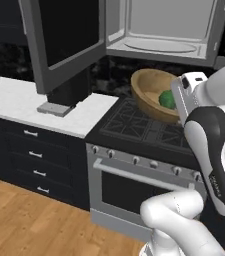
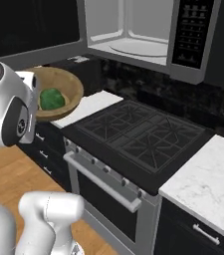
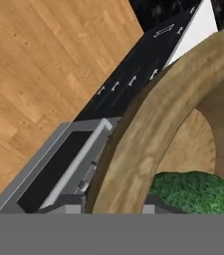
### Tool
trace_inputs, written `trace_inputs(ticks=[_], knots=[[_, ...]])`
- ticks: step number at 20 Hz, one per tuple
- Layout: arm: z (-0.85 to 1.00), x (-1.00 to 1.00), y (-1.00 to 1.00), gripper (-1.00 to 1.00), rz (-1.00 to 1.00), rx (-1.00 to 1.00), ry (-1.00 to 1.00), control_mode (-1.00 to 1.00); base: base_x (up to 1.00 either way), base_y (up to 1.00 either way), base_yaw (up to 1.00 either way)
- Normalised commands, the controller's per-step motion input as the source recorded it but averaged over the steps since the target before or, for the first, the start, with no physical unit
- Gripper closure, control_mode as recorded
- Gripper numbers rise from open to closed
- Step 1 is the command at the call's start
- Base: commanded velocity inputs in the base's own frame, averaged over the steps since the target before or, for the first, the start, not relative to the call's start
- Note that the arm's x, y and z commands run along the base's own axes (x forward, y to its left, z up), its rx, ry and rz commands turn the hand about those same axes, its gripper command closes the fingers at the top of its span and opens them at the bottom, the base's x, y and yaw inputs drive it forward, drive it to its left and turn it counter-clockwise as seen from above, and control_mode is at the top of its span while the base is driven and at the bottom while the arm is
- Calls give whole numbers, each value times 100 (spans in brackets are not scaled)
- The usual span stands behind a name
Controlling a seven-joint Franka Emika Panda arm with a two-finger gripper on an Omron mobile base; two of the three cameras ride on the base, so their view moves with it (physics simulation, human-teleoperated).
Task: Pick the broccoli from the sink and place it in the bowl. Then pick the bowl and place it in the microwave. Then close the microwave door and press the start button.
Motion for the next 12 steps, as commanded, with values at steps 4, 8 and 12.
trace_inputs(ticks=[4,8,12], knots=[[0,0,0,100,0,0,0,100,57,-2,5],[0,0,0,100,0,0,0,100,73,2,0],[0,0,0,100,0,0,0,100,75,11,0]])
